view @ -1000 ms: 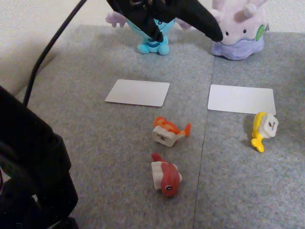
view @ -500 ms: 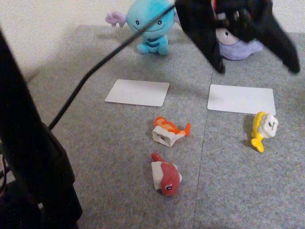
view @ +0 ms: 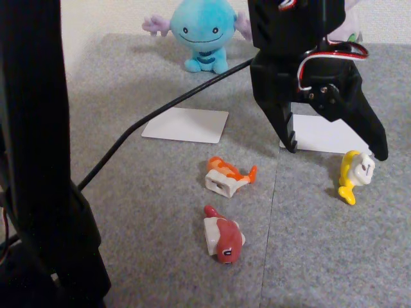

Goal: Wooper wants to eat egg sudhi, and Goomy wants to eat shrimp sushi

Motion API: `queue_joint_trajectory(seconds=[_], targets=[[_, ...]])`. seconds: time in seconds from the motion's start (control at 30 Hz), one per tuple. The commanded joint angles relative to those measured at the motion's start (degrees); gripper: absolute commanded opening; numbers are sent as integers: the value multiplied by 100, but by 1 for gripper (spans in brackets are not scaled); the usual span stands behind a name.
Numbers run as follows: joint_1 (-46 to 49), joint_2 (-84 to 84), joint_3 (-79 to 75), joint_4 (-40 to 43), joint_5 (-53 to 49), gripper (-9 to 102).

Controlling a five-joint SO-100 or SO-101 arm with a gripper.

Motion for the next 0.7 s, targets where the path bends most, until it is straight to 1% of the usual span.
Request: queue_joint_trajectory(seconds=[0.0,0.1,0.27,0.47,0.53,0.67], targets=[[123,35,-246,-123,53,42],[158,18,-246,-272,53,42],[158,-510,-246,-404,44,42],[167,-510,-255,-431,53,42],[167,-510,-255,-439,62,39],[290,-519,-255,-466,114,31]])
